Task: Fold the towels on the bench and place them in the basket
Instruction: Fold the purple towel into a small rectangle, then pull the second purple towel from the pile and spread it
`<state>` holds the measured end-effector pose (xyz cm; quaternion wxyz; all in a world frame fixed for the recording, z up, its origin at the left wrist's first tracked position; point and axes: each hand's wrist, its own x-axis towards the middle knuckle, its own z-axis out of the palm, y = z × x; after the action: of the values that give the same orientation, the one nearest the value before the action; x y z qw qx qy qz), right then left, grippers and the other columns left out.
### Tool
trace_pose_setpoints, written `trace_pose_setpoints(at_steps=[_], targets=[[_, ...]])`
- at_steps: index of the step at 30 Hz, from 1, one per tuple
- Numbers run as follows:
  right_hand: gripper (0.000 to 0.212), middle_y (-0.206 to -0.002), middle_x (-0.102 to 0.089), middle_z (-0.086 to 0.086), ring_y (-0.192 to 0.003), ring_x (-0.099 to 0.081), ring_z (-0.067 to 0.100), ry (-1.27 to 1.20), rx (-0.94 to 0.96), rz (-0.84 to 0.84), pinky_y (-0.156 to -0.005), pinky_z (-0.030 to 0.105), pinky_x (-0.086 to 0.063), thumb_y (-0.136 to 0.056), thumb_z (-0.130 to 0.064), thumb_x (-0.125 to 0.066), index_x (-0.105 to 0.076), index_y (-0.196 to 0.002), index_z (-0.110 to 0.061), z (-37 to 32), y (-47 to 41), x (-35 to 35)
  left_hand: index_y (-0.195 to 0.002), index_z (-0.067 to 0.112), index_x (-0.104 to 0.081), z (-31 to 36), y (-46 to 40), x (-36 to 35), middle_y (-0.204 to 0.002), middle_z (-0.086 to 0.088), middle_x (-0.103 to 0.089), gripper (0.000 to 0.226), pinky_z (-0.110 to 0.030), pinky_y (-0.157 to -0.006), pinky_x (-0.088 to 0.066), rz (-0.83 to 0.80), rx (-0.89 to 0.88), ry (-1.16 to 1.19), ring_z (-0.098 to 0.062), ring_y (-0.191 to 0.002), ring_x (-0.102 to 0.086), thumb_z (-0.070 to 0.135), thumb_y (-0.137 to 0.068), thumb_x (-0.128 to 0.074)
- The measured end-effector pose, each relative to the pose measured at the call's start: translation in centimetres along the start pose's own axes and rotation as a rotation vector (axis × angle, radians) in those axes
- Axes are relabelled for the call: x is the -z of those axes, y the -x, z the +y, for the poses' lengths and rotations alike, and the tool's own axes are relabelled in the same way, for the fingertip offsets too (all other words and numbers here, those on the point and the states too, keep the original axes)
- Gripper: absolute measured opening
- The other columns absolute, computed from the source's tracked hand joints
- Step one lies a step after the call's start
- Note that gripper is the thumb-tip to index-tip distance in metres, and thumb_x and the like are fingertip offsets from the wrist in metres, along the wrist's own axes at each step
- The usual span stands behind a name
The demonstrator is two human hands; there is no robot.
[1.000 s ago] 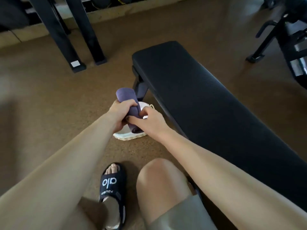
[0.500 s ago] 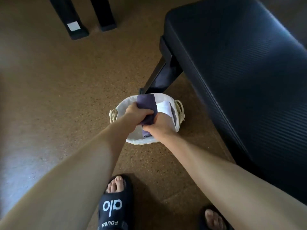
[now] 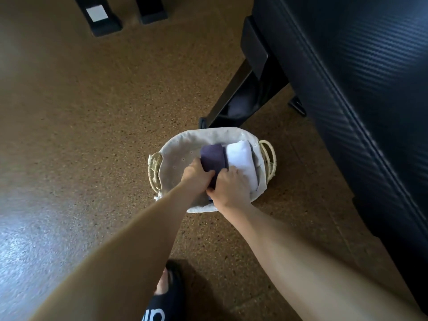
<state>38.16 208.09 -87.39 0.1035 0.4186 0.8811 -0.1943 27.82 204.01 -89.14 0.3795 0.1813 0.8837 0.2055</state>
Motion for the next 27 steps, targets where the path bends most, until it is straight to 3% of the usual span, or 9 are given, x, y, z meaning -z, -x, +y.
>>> trace_pose_setpoints(at_steps=[8,13,17,20,24,27], targets=[[0.041,-0.127,-0.054,0.011,-0.117,-0.051,0.025,0.072,0.008,-0.049,-0.101,0.036,-0.039,-0.101,-0.043,-0.050,-0.063,-0.123,-0.011,-0.1,-0.5,-0.5,-0.130,0.006,-0.041,0.1,-0.3,-0.8,-0.122,-0.020,-0.062,0.056,-0.047,-0.093,-0.050,0.053,-0.060,-0.075,-0.038,-0.112,-0.060,0.032,-0.091,-0.071],[0.034,-0.129,-0.055,0.011,-0.122,-0.045,0.028,0.053,0.006,-0.192,-0.102,0.038,-0.037,-0.102,-0.036,-0.049,-0.063,-0.126,-0.018,-0.6,0.9,2.4,-0.133,0.003,-0.034,1.9,2.0,1.0,-0.127,-0.023,-0.053,0.064,-0.038,-0.088,-0.044,0.054,-0.061,-0.151,-0.039,-0.116,-0.058,0.030,-0.089,-0.073],[0.042,-0.133,-0.060,0.010,-0.127,-0.052,0.031,-0.068,-0.087,-0.251,-0.091,0.035,-0.042,-0.102,-0.038,-0.052,-0.060,-0.134,-0.013,-1.4,3.3,7.5,-0.138,0.005,-0.035,3.6,6.3,3.7,-0.129,-0.021,-0.052,0.052,-0.037,-0.090,-0.040,0.017,-0.135,-0.188,-0.037,-0.121,-0.055,0.021,-0.095,-0.061],[0.039,-0.130,-0.063,0.010,-0.121,-0.058,0.033,-0.159,-0.103,-0.224,-0.094,0.034,-0.049,-0.104,-0.036,-0.053,-0.060,-0.134,-0.013,-1.8,6.3,13.2,-0.136,0.006,-0.040,5.8,10.9,5.9,-0.130,-0.018,-0.056,0.044,-0.038,-0.092,-0.041,0.000,-0.192,-0.237,-0.034,-0.124,-0.055,0.024,-0.099,-0.056],[0.024,-0.113,-0.067,0.008,-0.111,-0.064,0.030,-0.191,0.010,-0.158,-0.084,0.033,-0.049,-0.095,-0.022,-0.062,-0.068,-0.116,-0.014,-1.2,12.0,21.5,-0.122,0.007,-0.051,9.5,18.0,8.8,-0.123,-0.016,-0.062,0.026,-0.032,-0.080,-0.037,0.050,-0.342,-0.313,-0.035,-0.117,-0.058,0.016,-0.098,-0.052],[0.026,-0.107,-0.069,0.010,-0.101,-0.066,0.029,-0.388,0.012,-0.068,-0.074,0.031,-0.047,-0.094,-0.021,-0.058,-0.071,-0.113,-0.010,0.6,16.8,27.1,-0.116,0.009,-0.059,13.5,24.4,10.3,-0.114,-0.015,-0.066,0.021,-0.038,-0.082,-0.048,0.125,-0.521,-0.313,-0.035,-0.106,-0.062,0.016,-0.096,-0.056]])
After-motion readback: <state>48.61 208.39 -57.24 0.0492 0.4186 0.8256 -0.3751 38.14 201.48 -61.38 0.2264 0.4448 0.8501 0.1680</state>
